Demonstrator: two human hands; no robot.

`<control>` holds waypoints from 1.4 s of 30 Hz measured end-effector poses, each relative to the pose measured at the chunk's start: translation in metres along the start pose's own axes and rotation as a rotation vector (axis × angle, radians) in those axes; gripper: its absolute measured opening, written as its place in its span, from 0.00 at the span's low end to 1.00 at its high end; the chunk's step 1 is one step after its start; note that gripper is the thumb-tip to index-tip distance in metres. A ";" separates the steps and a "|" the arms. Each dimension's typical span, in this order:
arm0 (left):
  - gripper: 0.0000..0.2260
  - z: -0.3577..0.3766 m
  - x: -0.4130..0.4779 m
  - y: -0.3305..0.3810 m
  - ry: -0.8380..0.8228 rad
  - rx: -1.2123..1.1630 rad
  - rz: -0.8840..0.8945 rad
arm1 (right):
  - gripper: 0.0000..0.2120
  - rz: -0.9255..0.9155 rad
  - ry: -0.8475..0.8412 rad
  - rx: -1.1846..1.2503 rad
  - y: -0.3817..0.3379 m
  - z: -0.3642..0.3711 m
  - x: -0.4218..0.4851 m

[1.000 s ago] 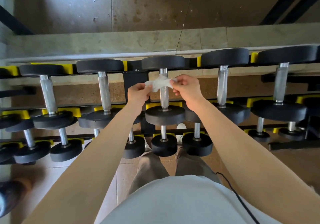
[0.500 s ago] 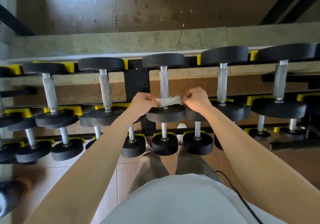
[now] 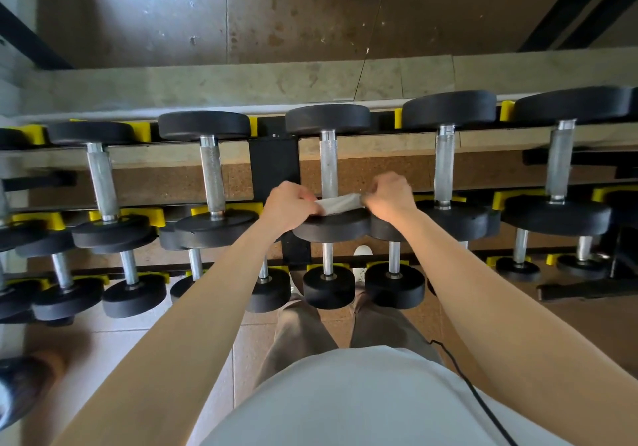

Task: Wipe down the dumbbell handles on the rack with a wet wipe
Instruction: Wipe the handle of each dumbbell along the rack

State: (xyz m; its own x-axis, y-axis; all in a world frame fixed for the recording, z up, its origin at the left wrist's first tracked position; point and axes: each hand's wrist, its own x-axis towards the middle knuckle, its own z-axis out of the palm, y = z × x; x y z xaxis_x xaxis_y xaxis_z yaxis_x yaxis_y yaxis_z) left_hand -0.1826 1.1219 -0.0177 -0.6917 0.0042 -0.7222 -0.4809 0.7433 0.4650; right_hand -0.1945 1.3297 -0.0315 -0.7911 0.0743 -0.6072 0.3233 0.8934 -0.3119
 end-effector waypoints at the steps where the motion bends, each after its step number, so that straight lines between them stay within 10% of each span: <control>1: 0.06 0.001 0.001 -0.005 0.072 0.060 -0.037 | 0.08 -0.047 -0.033 0.025 -0.007 0.002 -0.002; 5: 0.10 -0.002 0.004 -0.021 0.346 0.093 -0.144 | 0.06 -0.187 -0.145 0.157 -0.027 0.011 -0.014; 9: 0.08 -0.004 0.007 -0.007 0.150 -0.061 0.103 | 0.05 -0.002 0.071 0.261 -0.005 0.002 -0.006; 15: 0.07 -0.014 0.015 0.008 0.366 -0.532 0.102 | 0.05 0.259 0.162 1.099 0.013 -0.036 0.004; 25: 0.10 -0.013 0.038 0.028 0.065 -0.928 -0.116 | 0.14 0.384 -0.044 1.763 -0.043 -0.036 0.024; 30: 0.11 -0.012 0.043 0.043 -0.087 -1.110 -0.220 | 0.12 0.367 -0.151 1.689 -0.070 -0.019 0.021; 42: 0.06 -0.009 0.041 0.044 0.278 -1.098 -0.089 | 0.15 0.339 -0.097 1.807 -0.050 -0.020 0.023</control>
State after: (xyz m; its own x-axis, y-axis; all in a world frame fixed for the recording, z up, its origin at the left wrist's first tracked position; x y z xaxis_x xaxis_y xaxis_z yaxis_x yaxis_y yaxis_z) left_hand -0.2372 1.1485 -0.0219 -0.6610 -0.2698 -0.7002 -0.6519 -0.2556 0.7139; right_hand -0.2389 1.2955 -0.0156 -0.5728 0.0468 -0.8183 0.5920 -0.6668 -0.4526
